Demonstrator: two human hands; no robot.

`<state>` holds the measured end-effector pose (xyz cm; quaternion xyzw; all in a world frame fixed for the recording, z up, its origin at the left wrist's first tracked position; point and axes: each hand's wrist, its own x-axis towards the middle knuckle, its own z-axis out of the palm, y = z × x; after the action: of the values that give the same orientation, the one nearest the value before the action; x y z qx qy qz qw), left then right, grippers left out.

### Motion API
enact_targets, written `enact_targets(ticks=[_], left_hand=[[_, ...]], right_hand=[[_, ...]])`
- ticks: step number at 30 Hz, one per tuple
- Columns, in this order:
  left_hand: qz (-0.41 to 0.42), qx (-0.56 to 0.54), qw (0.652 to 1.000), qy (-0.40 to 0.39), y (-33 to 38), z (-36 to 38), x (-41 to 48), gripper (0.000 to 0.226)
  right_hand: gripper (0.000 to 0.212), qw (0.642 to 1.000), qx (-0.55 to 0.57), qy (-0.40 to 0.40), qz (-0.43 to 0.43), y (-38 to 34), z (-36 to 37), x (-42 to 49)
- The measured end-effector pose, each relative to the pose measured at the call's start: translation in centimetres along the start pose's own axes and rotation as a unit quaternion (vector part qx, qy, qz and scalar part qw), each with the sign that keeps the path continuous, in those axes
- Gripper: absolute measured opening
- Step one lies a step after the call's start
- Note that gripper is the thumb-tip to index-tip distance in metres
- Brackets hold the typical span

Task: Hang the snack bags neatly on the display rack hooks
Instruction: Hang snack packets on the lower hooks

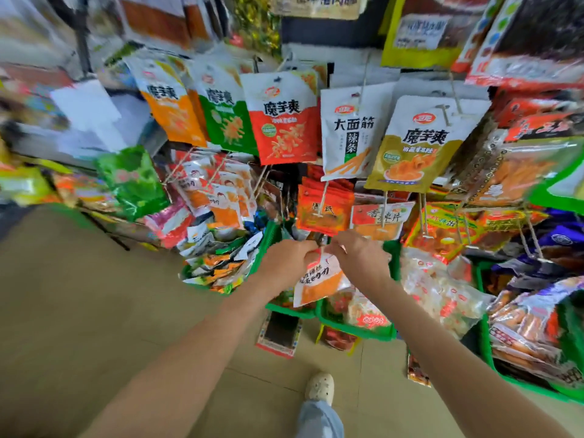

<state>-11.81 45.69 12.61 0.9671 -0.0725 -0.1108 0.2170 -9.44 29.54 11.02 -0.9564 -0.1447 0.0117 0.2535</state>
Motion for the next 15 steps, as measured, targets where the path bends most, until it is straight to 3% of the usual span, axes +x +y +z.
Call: enact_targets(ticks=[4,10,15], left_hand=[[-0.035,0.022,0.999,0.026,-4.1,-3.2,-3.4,0.025],[-0.053,0.019,0.994,0.093,-10.6,-6.7,-4.5,0.026],[-0.05,-0.014,0.993,0.107,-18.8,-8.1,-2.4,0.024]], right_hand=[[0.024,0.994,-0.024,0.037,-0.105,-5.6,0.7,0.5],[0.02,0.988,-0.052,0.098,-0.106,-11.9,4.3,3.0],[0.019,0.997,-0.007,0.016,-0.082,-15.6,9.7,8.3]])
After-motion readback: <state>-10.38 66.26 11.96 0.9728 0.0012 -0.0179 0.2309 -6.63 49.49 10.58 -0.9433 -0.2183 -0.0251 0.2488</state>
